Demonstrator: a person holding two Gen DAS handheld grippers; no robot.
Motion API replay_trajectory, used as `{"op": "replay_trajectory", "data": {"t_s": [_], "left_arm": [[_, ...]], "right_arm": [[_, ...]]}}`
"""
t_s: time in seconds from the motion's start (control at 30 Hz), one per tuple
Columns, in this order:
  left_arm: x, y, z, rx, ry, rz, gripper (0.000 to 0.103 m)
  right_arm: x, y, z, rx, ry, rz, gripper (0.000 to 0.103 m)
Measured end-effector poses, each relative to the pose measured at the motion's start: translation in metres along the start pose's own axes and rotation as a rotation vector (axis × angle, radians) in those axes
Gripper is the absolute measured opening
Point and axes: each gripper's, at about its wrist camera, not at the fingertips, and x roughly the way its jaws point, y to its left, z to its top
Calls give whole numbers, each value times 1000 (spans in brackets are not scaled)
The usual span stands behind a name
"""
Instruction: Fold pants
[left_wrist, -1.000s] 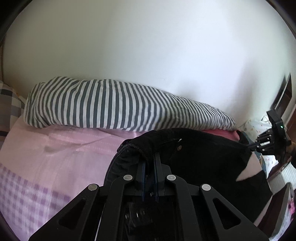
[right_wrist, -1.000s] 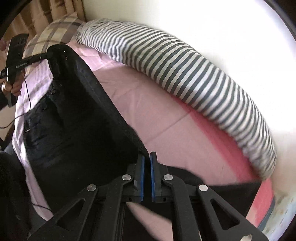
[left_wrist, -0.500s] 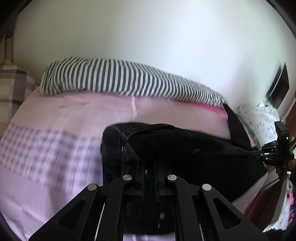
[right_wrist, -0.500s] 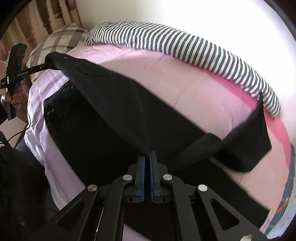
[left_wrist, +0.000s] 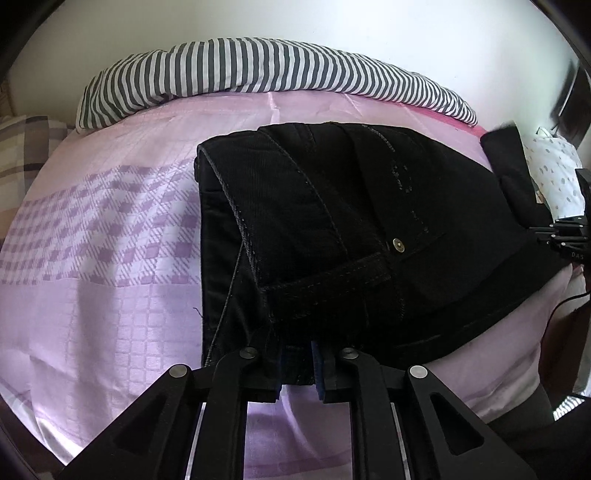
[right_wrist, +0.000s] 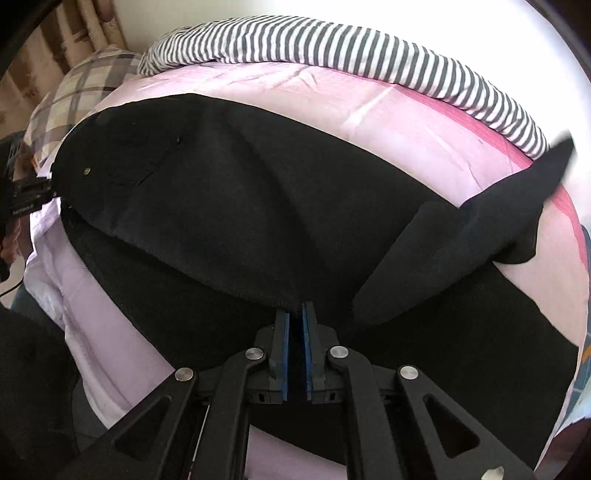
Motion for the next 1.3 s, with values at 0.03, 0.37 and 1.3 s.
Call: {"op": "replay_trajectory", "data": {"t_s": [0.03,0.37,1.3], "left_arm": [[-1,0,1,-1,8,-2,15],[-27,6,-13,-29,72,30,55],[9,28,-19,-731,118,-404,53]], "right_arm": [[0,1,-1,10,-5,-1,10],[-16,-4,-21,132,-81,26,22],[-34,-28,-55,517,-232,208,37]]}}
